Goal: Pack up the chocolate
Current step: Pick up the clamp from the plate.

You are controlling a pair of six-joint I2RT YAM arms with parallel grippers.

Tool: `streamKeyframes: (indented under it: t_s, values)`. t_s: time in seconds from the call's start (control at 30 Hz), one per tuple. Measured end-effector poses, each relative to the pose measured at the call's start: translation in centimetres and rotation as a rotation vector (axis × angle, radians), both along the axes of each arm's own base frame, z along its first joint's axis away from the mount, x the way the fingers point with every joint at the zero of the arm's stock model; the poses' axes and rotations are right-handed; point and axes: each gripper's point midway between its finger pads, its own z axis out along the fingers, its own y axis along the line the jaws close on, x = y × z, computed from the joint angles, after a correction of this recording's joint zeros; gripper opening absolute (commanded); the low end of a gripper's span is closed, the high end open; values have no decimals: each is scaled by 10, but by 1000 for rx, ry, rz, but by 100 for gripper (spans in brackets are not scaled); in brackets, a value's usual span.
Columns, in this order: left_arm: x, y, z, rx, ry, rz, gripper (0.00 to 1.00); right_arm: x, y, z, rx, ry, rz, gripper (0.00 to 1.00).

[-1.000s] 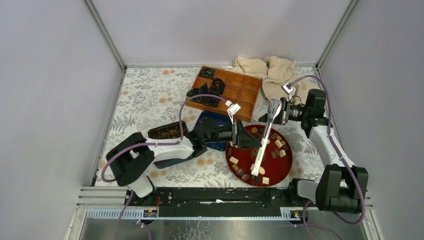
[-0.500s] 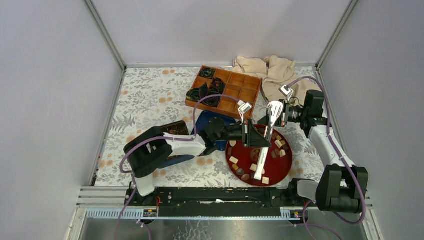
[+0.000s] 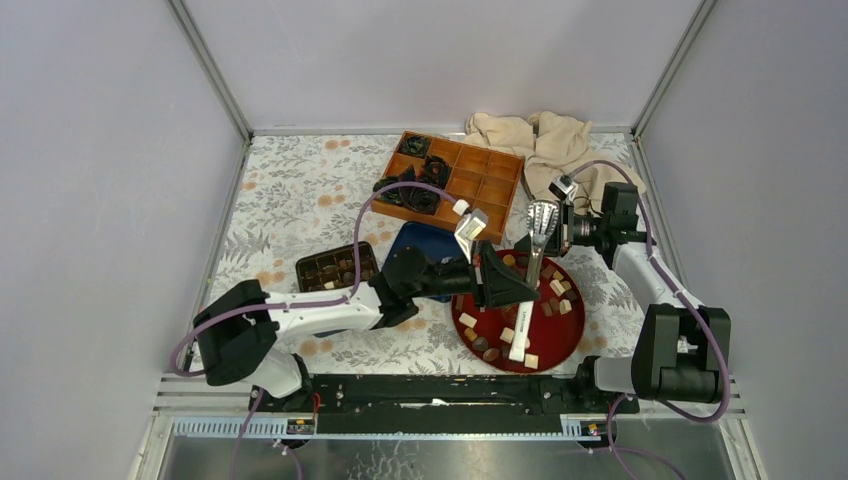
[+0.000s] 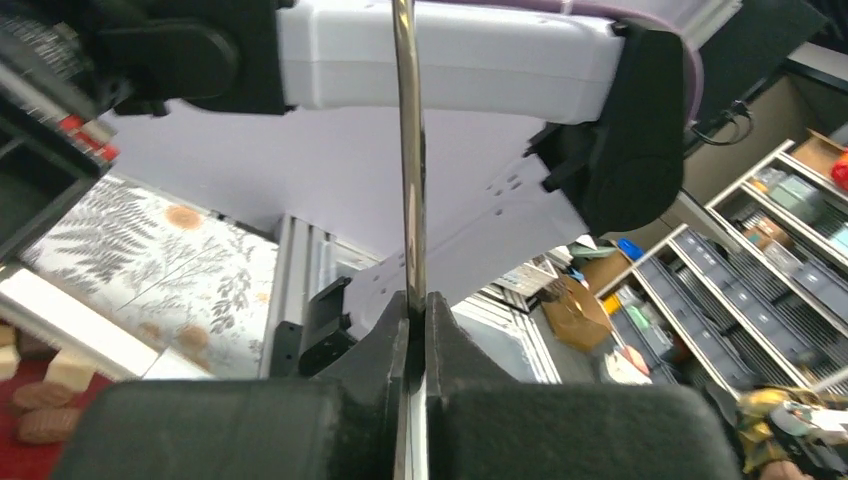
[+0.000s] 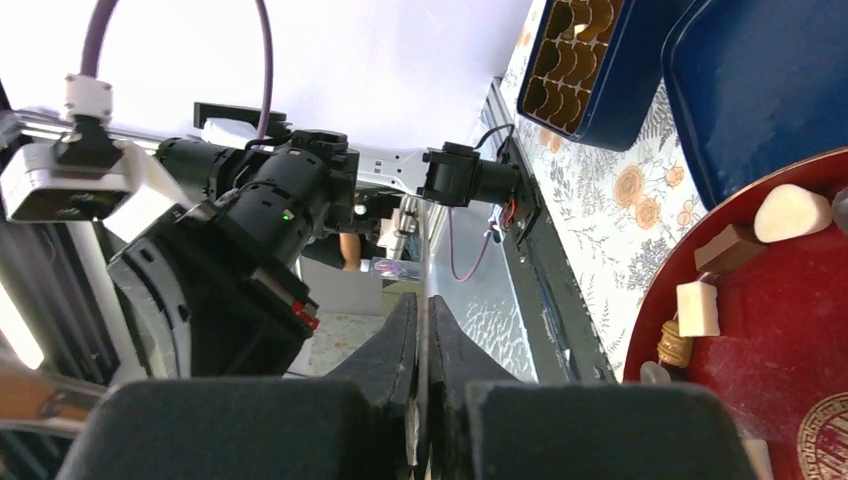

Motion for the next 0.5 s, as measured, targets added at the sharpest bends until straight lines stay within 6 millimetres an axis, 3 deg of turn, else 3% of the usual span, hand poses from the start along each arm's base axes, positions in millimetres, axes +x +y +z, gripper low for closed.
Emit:
streamKeyframes:
  t_s: [0.07, 0.13, 0.23, 0.27, 0.37, 0.5]
  values:
    - [5, 3, -10, 11, 9, 46, 43, 0, 0, 1, 0, -22, 4, 0]
    - [15, 3, -23, 27, 36, 96, 59, 1, 1, 0, -14, -60, -6, 0]
    - [20, 3, -21, 6, 48, 111, 81, 4, -1, -1, -37, -125, -26, 0]
    - [20, 4, -17, -8, 56, 110, 96, 5, -1, 0, -45, -149, -30, 0]
    - [23, 9, -12, -50, 57, 122, 99, 5, -2, 11, -64, -235, -34, 0]
    - [17, 32, -37, -47, 68, 155, 99, 3, -2, 26, -78, -337, -30, 0]
